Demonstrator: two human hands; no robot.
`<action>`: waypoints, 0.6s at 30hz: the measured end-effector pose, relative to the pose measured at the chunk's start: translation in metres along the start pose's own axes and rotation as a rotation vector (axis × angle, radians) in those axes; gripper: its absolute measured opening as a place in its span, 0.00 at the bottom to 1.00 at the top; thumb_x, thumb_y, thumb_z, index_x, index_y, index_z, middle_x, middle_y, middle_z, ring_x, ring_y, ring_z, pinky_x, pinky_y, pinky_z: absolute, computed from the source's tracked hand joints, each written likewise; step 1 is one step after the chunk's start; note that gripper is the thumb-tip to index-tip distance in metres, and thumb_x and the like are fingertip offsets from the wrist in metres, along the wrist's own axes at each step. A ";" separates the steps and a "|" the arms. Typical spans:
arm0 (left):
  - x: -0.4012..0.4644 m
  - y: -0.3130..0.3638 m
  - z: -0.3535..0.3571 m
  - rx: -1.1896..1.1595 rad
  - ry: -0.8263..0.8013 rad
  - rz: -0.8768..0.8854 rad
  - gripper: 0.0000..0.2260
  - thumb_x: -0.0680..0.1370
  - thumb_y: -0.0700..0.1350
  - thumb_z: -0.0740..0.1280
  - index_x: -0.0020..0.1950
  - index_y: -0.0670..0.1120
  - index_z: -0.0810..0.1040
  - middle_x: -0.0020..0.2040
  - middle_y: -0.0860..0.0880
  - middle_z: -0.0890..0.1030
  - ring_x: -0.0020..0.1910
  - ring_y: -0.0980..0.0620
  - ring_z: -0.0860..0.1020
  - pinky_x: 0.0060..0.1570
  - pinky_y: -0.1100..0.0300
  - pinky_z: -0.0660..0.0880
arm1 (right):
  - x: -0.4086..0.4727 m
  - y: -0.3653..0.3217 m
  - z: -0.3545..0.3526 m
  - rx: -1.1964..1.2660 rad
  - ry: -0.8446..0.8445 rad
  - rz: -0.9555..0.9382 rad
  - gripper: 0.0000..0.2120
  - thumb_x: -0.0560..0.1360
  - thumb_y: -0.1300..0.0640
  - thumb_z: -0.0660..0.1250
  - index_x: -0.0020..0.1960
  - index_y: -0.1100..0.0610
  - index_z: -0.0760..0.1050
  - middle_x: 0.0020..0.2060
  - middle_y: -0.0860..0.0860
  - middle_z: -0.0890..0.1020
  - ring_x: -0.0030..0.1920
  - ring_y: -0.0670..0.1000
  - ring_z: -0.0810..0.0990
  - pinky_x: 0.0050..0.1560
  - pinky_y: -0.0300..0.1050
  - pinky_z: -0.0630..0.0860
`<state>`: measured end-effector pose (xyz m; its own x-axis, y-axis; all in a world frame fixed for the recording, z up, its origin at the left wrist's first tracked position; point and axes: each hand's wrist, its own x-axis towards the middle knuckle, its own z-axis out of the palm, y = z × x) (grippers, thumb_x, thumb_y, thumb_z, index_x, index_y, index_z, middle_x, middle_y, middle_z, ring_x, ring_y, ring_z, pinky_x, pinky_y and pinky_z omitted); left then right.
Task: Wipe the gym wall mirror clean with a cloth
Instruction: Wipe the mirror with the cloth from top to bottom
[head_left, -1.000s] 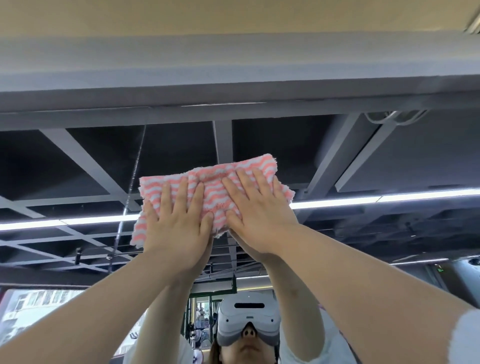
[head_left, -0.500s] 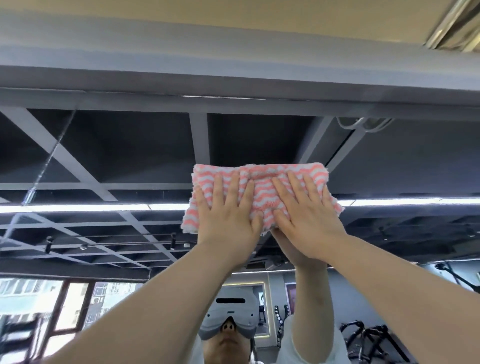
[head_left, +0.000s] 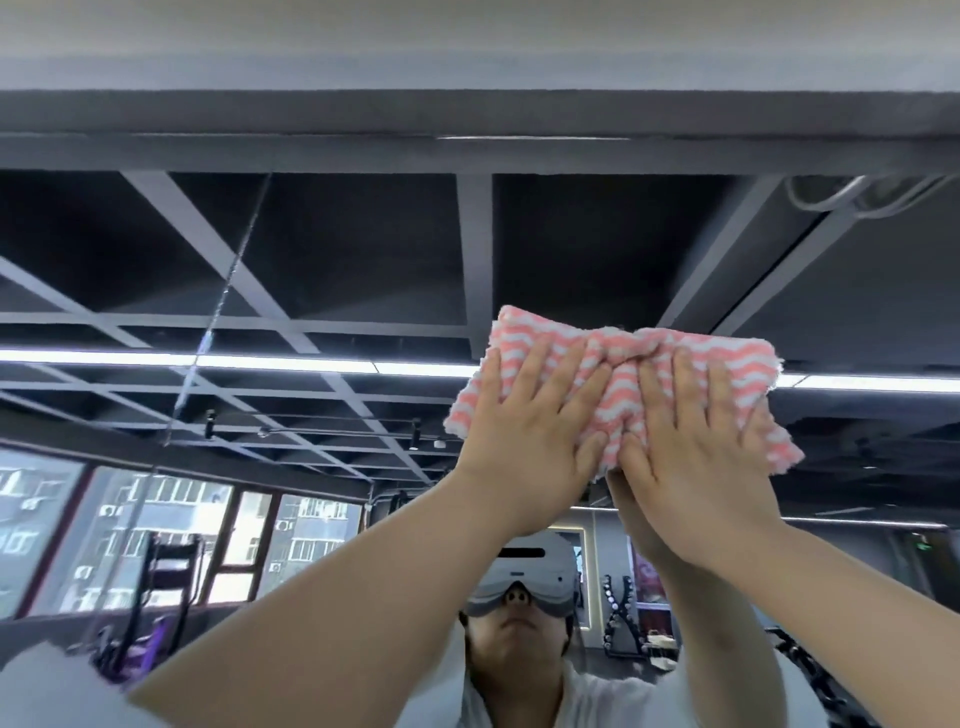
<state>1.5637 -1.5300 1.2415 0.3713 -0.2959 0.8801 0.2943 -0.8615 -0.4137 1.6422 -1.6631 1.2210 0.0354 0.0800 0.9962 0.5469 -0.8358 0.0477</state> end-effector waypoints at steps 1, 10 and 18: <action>-0.007 -0.011 0.001 0.005 0.005 -0.012 0.30 0.75 0.59 0.32 0.76 0.54 0.35 0.78 0.52 0.38 0.76 0.47 0.35 0.72 0.42 0.33 | 0.000 -0.010 0.002 -0.004 0.028 -0.025 0.32 0.76 0.44 0.45 0.75 0.62 0.58 0.72 0.64 0.65 0.71 0.68 0.63 0.64 0.75 0.58; -0.077 -0.109 -0.004 0.061 -0.015 -0.210 0.30 0.68 0.62 0.26 0.70 0.56 0.28 0.75 0.56 0.34 0.75 0.49 0.34 0.73 0.43 0.35 | -0.003 -0.125 0.027 0.057 0.114 -0.192 0.31 0.75 0.44 0.51 0.70 0.62 0.69 0.68 0.64 0.70 0.68 0.69 0.67 0.64 0.73 0.61; -0.163 -0.158 0.025 0.002 0.134 -0.261 0.28 0.82 0.56 0.39 0.76 0.43 0.57 0.76 0.42 0.60 0.75 0.41 0.55 0.69 0.39 0.54 | -0.039 -0.212 0.031 0.090 0.003 -0.289 0.31 0.75 0.42 0.44 0.74 0.54 0.50 0.75 0.59 0.53 0.76 0.63 0.53 0.70 0.67 0.46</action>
<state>1.4785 -1.3353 1.1580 0.1631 -0.1160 0.9798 0.3667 -0.9148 -0.1694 1.5506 -1.4724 1.1697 -0.1347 0.3059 0.9425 0.6062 -0.7269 0.3226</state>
